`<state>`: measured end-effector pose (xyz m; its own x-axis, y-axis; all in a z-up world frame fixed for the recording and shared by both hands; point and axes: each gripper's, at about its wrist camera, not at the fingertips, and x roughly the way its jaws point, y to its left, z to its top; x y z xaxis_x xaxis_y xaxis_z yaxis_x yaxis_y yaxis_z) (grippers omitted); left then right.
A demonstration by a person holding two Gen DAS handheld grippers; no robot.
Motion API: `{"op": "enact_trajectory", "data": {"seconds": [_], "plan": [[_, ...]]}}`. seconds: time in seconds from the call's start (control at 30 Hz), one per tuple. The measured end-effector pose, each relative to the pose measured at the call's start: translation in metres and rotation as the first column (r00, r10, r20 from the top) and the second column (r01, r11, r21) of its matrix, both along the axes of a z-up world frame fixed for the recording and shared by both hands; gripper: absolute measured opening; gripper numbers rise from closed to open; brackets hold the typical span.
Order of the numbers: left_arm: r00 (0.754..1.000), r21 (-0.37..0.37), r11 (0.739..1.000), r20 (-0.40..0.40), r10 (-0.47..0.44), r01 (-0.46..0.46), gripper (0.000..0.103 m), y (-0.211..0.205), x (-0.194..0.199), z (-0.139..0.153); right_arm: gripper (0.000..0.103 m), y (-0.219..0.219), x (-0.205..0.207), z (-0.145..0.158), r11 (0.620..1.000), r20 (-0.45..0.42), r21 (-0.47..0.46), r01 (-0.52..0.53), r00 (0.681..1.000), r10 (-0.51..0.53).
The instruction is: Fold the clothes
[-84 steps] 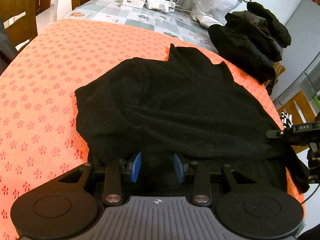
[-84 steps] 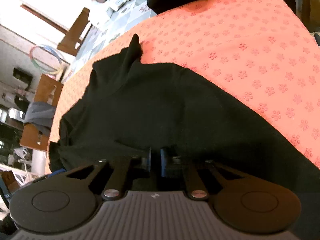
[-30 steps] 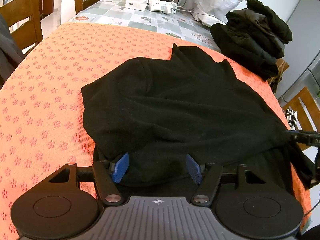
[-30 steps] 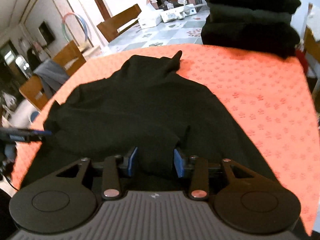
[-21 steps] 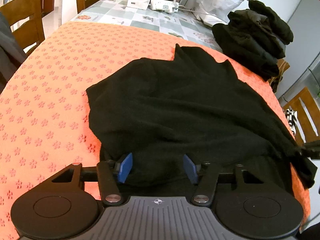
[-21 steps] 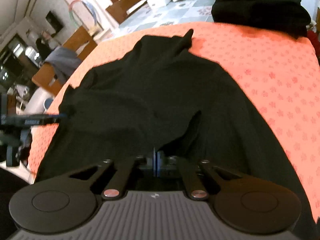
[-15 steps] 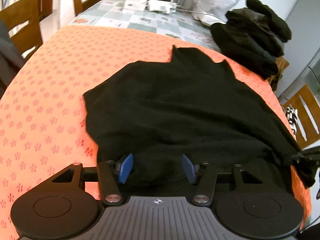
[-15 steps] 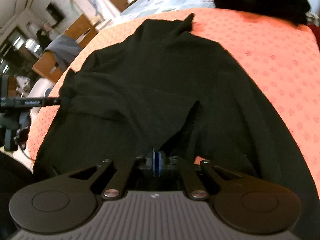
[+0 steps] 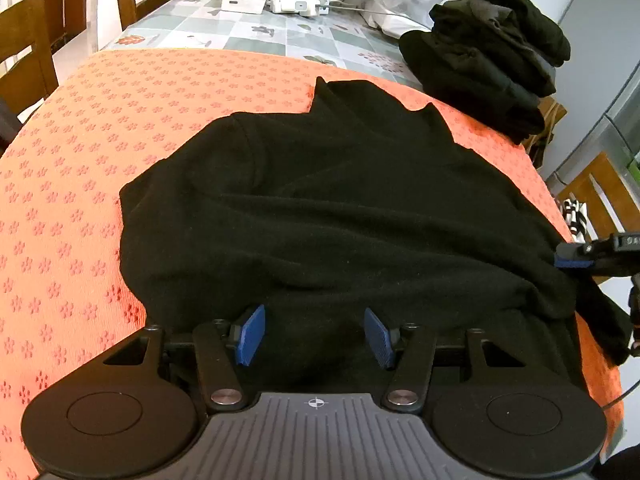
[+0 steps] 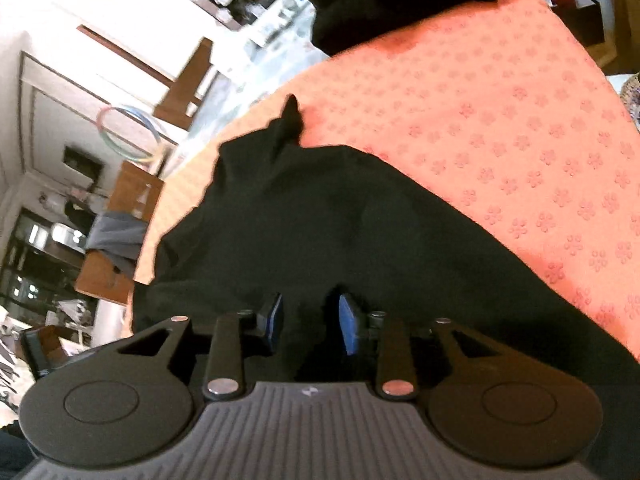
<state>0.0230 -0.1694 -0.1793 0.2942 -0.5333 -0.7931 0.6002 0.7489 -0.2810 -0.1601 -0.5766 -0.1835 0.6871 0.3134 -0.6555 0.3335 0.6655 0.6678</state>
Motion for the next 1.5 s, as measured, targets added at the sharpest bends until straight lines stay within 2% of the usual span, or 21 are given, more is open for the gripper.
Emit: {"op": "enact_trajectory", "data": {"seconds": [0.13, 0.17, 0.2, 0.23, 0.37, 0.43, 0.47, 0.53, 0.57, 0.63, 0.77, 0.83, 1.03, 1.13, 1.17, 1.2, 1.23, 1.27, 1.3, 1.37, 1.5], "plan": [[1.0, -0.003, 1.0, -0.004, 0.002, -0.002, 0.058, 0.0, 0.001, 0.0, 0.035, 0.006, 0.01, -0.008, 0.997, -0.019, 0.049, -0.064, 0.998, 0.065], [1.0, -0.002, 1.0, -0.003, 0.0, 0.0, 0.058, 0.0, 0.001, -0.001, 0.031, 0.008, 0.011, -0.008, 0.996, -0.015, 0.054, -0.073, 0.997, 0.074], [1.0, 0.0, 1.0, -0.001, -0.002, 0.002, 0.058, -0.001, 0.001, -0.001, 0.014, 0.009, 0.013, -0.007, 0.996, -0.012, 0.044, -0.072, 0.997, 0.072], [1.0, 0.002, 1.0, 0.0, -0.007, 0.007, 0.058, -0.001, 0.001, -0.001, 0.008, 0.008, 0.013, -0.005, 0.997, -0.002, 0.033, -0.066, 0.998, 0.066], [1.0, 0.01, 1.0, 0.006, -0.02, 0.02, 0.058, -0.001, 0.001, 0.0, 0.007, -0.003, 0.013, 0.01, 0.999, 0.06, -0.009, 0.046, 0.997, -0.045], [1.0, 0.017, 1.0, 0.008, -0.018, 0.018, 0.058, -0.002, 0.0, 0.002, 0.008, -0.005, 0.018, 0.015, 0.997, 0.068, -0.028, 0.065, 0.996, -0.063], [1.0, 0.014, 1.0, 0.016, -0.018, 0.018, 0.058, -0.001, 0.0, 0.006, 0.008, -0.003, 0.023, 0.016, 0.997, 0.054, -0.066, 0.05, 0.997, -0.046], [0.998, -0.012, 1.0, 0.06, -0.013, 0.014, 0.059, 0.004, -0.001, 0.017, 0.017, 0.003, 0.028, 0.019, 0.989, 0.016, -0.148, 0.022, 1.0, -0.02], [0.997, -0.028, 1.0, 0.077, 0.006, -0.004, 0.059, 0.009, 0.002, 0.024, 0.017, 0.004, 0.028, 0.02, 0.987, 0.01, -0.162, 0.015, 1.0, -0.014], [0.993, -0.063, 0.997, 0.109, 0.049, -0.042, 0.059, 0.018, 0.009, 0.038, 0.024, 0.001, 0.023, 0.022, 0.986, 0.011, -0.164, 0.017, 1.0, -0.015], [0.976, -0.088, 0.983, 0.134, 0.173, -0.162, 0.065, 0.04, 0.038, 0.049, 0.034, -0.008, 0.008, 0.025, 0.981, 0.01, -0.192, 0.033, 0.999, -0.031], [0.974, -0.081, 0.977, 0.104, 0.203, -0.195, 0.065, 0.044, 0.049, 0.042, 0.039, -0.011, 0.004, 0.024, 0.979, 0.008, -0.2, 0.032, 0.999, -0.031], [0.957, -0.051, 0.956, 0.011, 0.29, -0.289, 0.065, 0.056, 0.08, 0.018, 0.044, -0.004, 0.018, 0.011, 0.981, 0.006, -0.195, -0.013, 1.0, 0.014], [0.955, -0.069, 0.952, -0.015, 0.297, -0.298, 0.063, 0.054, 0.084, 0.012, 0.044, 0.005, 0.03, 0.006, 0.979, 0.007, -0.198, -0.046, 0.999, 0.048], [0.955, -0.072, 0.952, -0.017, 0.298, -0.298, 0.052, 0.053, 0.085, 0.011, 0.044, 0.008, 0.034, 0.005, 0.978, 0.009, -0.203, -0.054, 0.998, 0.058], [0.955, -0.073, 0.952, -0.017, 0.297, -0.297, 0.025, 0.052, 0.086, 0.01, 0.043, 0.011, 0.038, 0.004, 0.975, 0.009, -0.214, -0.062, 0.998, 0.065], [0.956, -0.075, 0.953, -0.006, 0.293, -0.292, 0.013, 0.05, 0.087, 0.011, 0.038, 0.014, 0.041, 0.004, 0.97, 0.005, -0.233, -0.069, 0.997, 0.072], [0.958, -0.077, 0.955, 0.007, 0.288, -0.287, 0.009, 0.048, 0.087, 0.013, 0.026, 0.016, 0.044, 0.005, 0.966, 0.002, -0.249, -0.076, 0.997, 0.079], [0.957, -0.076, 0.956, 0.038, 0.288, -0.284, 0.009, 0.045, 0.087, 0.016, 0.008, 0.018, 0.046, 0.007, 0.961, 0.003, -0.26, -0.088, 0.996, 0.092], [0.954, -0.063, 0.957, 0.083, 0.287, -0.282, 0.009, 0.04, 0.089, 0.022, 0.008, 0.019, 0.047, 0.015, 0.957, 0.033, -0.281, -0.068, 0.996, 0.08], [0.946, -0.04, 0.948, 0.075, 0.317, -0.314, 0.009, 0.039, 0.103, 0.02, 0.005, 0.017, 0.051, 0.027, 0.947, 0.074, -0.321, -0.022, 0.996, 0.048]]}}
